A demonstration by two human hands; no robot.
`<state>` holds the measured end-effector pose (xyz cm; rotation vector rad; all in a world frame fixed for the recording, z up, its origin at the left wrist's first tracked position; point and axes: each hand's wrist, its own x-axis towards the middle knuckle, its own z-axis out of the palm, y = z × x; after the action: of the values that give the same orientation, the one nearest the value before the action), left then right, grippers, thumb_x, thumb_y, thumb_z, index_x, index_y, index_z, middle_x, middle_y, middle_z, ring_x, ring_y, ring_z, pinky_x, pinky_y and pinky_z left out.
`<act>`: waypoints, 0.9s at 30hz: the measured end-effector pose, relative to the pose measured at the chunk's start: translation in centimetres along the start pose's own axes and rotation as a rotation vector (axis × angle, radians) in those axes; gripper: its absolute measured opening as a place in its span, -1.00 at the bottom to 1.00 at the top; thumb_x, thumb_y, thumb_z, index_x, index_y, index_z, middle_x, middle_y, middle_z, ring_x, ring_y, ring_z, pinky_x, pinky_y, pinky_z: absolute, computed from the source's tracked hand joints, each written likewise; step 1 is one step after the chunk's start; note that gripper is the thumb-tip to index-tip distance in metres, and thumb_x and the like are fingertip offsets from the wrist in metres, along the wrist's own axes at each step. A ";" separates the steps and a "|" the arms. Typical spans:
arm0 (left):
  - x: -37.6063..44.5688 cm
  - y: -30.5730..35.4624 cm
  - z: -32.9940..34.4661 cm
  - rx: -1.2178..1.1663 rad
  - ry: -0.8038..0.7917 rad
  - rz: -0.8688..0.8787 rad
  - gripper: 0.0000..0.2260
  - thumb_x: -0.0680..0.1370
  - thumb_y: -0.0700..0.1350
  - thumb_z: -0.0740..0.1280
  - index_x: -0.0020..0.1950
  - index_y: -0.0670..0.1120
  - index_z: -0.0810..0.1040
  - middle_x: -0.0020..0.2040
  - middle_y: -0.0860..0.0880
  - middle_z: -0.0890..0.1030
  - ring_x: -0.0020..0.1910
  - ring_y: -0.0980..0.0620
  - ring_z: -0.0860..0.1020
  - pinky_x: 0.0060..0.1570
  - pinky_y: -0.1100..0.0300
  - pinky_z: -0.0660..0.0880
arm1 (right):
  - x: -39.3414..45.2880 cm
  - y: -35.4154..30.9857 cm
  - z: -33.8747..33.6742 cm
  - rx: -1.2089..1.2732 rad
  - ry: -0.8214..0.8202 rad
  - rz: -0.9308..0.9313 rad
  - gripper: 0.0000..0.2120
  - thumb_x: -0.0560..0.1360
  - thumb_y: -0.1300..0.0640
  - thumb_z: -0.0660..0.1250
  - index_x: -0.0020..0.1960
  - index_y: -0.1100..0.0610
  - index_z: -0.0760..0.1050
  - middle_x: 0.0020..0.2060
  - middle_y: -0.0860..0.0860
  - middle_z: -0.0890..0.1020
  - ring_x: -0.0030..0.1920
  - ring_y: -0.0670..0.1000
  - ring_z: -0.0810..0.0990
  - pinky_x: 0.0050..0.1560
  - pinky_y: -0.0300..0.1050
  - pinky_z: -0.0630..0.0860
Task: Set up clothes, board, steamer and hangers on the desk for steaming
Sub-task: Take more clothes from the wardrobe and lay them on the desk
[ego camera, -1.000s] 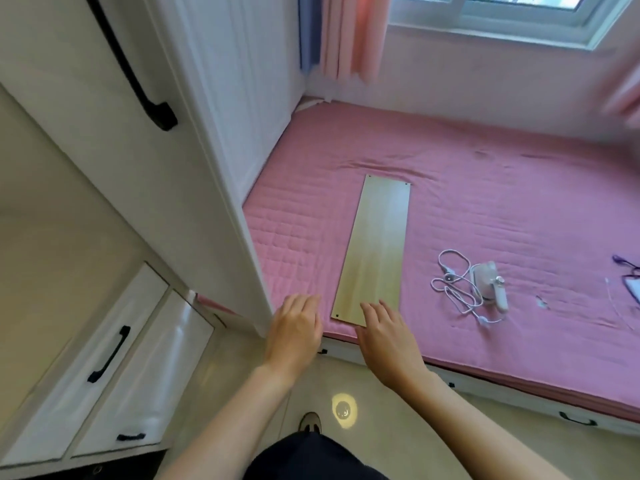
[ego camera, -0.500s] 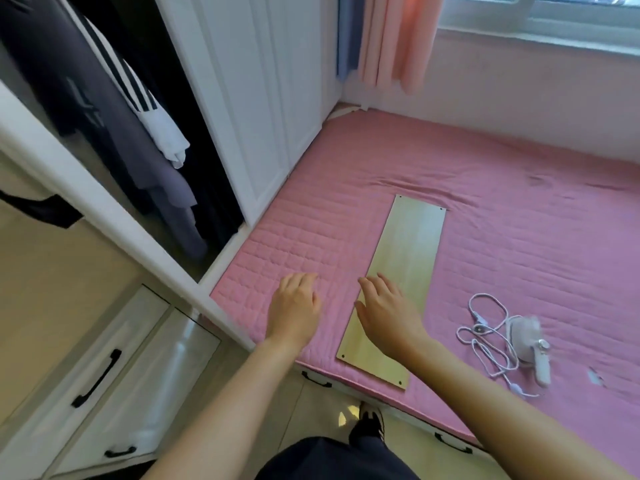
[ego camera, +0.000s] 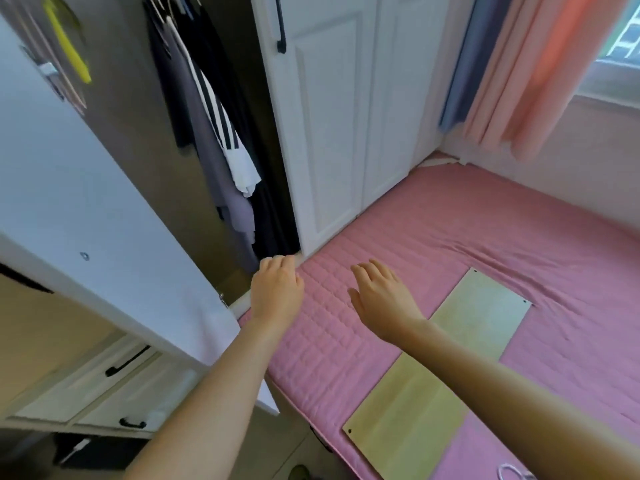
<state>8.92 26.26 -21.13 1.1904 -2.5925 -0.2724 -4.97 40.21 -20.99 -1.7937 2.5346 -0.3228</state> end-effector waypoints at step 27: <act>29.4 -7.6 -19.3 -0.121 0.530 -0.493 -0.71 0.62 -0.10 0.14 0.30 -0.16 0.43 0.22 -0.16 0.52 0.22 -0.17 0.43 0.00 -0.05 0.44 | 33.8 -8.9 -15.4 0.176 0.201 -0.414 -0.62 0.65 0.05 0.08 0.41 0.19 0.31 0.34 0.09 0.44 0.39 0.09 0.34 0.38 -0.07 0.28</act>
<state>2.26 -2.18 -0.05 1.5870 -1.7928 -0.1732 -10.24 8.16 -0.89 -2.2998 2.1364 -0.7431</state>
